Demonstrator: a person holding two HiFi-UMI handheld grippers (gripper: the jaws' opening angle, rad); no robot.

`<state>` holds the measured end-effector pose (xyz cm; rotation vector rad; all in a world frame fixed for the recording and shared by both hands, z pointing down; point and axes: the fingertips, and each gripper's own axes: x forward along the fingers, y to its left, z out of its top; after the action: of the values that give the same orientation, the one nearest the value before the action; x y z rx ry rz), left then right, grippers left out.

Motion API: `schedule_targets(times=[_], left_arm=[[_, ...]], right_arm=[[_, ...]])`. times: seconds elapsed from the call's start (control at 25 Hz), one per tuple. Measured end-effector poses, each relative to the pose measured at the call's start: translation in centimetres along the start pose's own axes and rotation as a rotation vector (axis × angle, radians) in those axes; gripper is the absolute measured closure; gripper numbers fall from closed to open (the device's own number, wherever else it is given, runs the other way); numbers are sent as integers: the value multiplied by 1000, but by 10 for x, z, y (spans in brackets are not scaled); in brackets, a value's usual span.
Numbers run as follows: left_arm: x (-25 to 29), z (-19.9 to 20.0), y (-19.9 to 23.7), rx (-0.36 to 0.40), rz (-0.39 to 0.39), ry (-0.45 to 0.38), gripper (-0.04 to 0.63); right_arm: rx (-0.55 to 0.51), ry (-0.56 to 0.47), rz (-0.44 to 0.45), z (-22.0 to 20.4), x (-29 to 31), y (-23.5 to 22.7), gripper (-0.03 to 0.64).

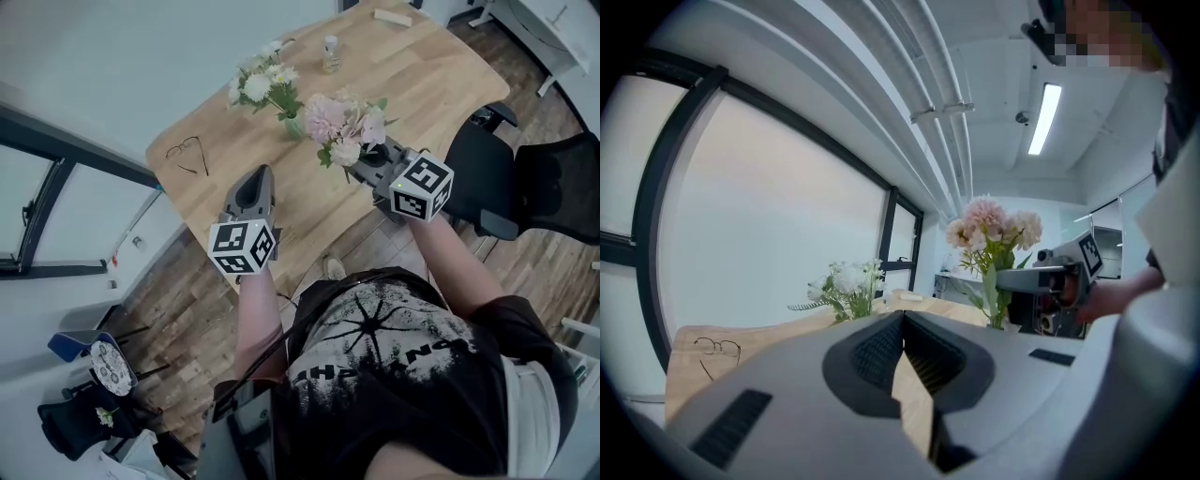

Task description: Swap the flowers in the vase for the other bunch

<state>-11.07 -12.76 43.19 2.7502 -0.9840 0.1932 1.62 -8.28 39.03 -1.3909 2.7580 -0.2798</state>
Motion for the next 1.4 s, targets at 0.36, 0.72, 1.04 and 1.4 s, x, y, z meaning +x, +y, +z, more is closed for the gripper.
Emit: schedule_targets(times=[0.36, 0.72, 1.04, 1.4], left_arm=[[13, -3, 28, -14, -28, 8, 580], [30, 0, 23, 10, -12, 16, 580], [51, 14, 37, -4, 75, 15, 580], [79, 26, 55, -3, 145, 18, 580]], right_arm=[[12, 18, -16, -12, 31, -4, 558], [4, 10, 36, -7, 45, -22, 558], [1, 13, 118, 15, 68, -60, 558], [14, 20, 161, 24, 79, -96, 558]])
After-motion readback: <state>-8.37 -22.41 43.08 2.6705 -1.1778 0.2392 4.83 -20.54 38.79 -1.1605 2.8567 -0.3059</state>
